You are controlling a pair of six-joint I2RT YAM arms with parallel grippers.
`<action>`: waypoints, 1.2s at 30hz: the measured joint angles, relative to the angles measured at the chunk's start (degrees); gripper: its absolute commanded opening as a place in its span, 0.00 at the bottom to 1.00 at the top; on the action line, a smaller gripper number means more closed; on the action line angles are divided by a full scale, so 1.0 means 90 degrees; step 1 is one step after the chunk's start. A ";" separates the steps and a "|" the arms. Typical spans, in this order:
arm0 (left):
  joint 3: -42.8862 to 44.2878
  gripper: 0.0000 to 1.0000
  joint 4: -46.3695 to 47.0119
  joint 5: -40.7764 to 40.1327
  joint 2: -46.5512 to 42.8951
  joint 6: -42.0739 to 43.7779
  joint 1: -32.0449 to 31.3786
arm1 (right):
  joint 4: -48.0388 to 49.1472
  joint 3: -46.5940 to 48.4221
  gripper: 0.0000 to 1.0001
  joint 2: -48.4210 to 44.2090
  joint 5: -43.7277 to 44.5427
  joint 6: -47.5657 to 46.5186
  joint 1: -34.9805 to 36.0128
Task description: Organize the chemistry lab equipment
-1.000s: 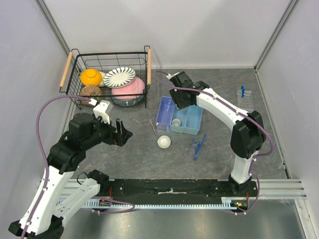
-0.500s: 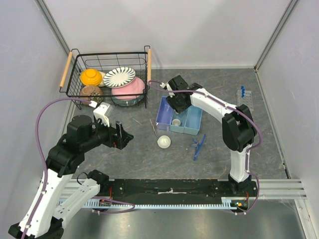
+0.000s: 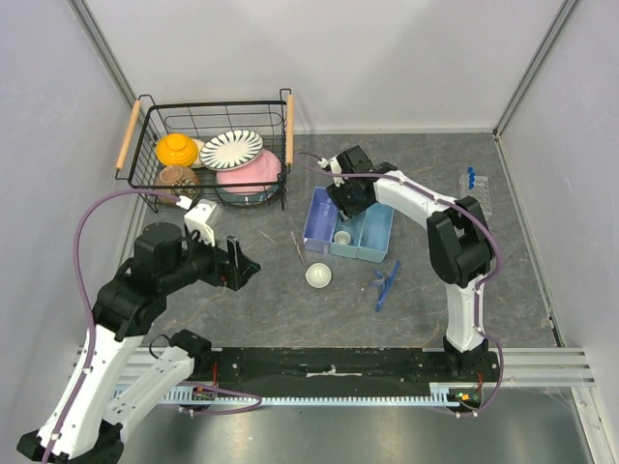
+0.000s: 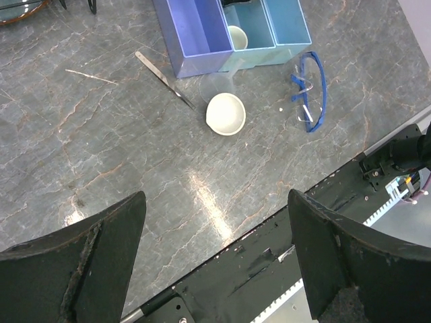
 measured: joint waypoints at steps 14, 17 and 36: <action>-0.0002 0.92 -0.0053 -0.0010 0.0102 -0.0002 -0.0002 | 0.0335 -0.0211 0.69 -0.0148 -0.0209 -0.0151 -0.0056; -0.0002 0.92 -0.0083 -0.0010 0.0138 -0.0002 0.0000 | 0.0328 -0.0216 0.71 -0.0248 -0.0194 -0.0143 -0.0066; 0.0049 0.92 -0.0112 -0.0129 0.0474 -0.0005 0.0000 | -0.0180 -0.0211 0.72 -0.2518 0.0398 0.0272 0.0971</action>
